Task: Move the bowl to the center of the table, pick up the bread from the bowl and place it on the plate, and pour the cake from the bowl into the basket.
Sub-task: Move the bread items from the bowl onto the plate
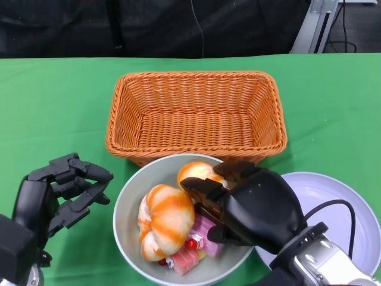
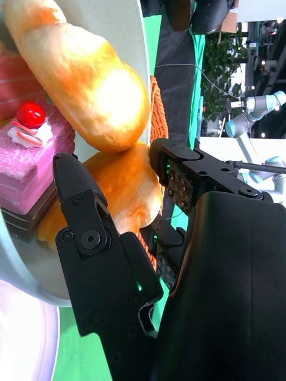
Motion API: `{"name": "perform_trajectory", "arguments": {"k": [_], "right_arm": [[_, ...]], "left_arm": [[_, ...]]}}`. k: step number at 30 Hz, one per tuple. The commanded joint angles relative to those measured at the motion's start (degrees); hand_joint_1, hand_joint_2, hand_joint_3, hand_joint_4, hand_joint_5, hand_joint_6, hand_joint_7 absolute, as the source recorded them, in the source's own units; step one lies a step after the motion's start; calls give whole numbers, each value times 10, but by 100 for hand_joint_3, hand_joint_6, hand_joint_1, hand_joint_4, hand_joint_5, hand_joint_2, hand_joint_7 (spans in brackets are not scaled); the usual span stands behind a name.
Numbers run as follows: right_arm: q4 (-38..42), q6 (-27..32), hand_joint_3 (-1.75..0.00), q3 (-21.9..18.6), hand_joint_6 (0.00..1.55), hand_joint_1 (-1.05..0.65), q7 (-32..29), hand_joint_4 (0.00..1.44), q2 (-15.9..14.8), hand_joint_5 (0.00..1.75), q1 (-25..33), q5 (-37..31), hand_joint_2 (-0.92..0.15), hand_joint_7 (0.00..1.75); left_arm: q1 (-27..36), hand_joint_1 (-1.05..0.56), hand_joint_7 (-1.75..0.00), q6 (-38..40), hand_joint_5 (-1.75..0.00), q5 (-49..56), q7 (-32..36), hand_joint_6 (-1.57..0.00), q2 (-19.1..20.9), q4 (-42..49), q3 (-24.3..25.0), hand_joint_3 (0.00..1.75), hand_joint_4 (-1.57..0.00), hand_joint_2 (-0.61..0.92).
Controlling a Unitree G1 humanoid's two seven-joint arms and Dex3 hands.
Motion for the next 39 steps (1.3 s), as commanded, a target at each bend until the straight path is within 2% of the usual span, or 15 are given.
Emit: {"name": "perform_trajectory", "arguments": {"k": [1,2,4,11,12,13,15,18,24,25,27,32,34,39], "right_arm": [[10,2,-3,-1,67,-68,1,103,-7,8,-3,8,-92,1],[12,0,-3,0,67,-68,-4,103,-7,8,-4,10,-92,1],[15,-2,-1,2,72,-59,-12,112,-6,13,-6,13,-90,3],[19,-16,0,4,76,-53,-19,115,-9,18,-8,23,-90,2],[21,-25,0,4,79,-44,-23,112,-11,34,-8,29,-90,2],[24,-32,0,3,80,-41,-26,101,-13,57,-9,34,-89,1],[29,-42,0,3,82,-37,-33,90,-14,87,-11,40,-89,0],[32,-46,0,3,83,-35,-37,86,-15,97,-12,43,-89,0],[39,-54,0,5,83,-35,-45,84,-18,100,-16,41,-89,0],[43,-60,-1,7,90,-28,-50,81,-21,115,-18,38,-91,2],[47,-66,-1,9,94,-24,-56,77,-23,126,-20,36,-92,3],[48,-82,-2,8,103,-25,-56,74,-30,127,-23,40,-92,6],[49,-86,-3,8,104,-26,-57,76,-31,120,-23,41,-92,4],[50,-89,-4,7,105,-27,-56,77,-31,117,-23,40,-92,4]], "left_arm": [[5,-24,-89,-7,-121,5,4,-97,9,-2,1,21,-90,92],[6,-24,-89,-11,-121,6,4,-97,9,-2,1,21,-90,92],[6,-24,-89,-15,-121,7,3,-97,9,-1,1,21,-90,92],[5,-25,-89,-14,-121,6,2,-97,10,2,2,22,-89,92],[5,-24,-88,-13,-121,7,3,-97,10,2,2,22,-89,92],[5,-24,-88,-14,-121,8,4,-97,10,4,2,21,-89,92],[4,-24,-88,-15,-121,9,5,-97,10,7,2,22,-89,92],[3,-24,-88,-16,-121,10,5,-97,10,8,2,22,-88,92],[4,-24,-87,-17,-120,12,7,-98,10,8,1,22,-89,92],[4,-25,-87,-18,-121,13,8,-98,10,7,1,21,-89,92],[5,-25,-88,-18,-122,16,9,-98,9,7,0,21,-89,92],[6,-26,-88,-20,-123,15,5,-98,9,7,1,21,-89,92],[5,-25,-89,-28,-124,19,5,-97,11,10,1,22,-88,92],[4,-25,-91,-34,-125,15,1,-96,11,15,1,23,-87,92]]}}
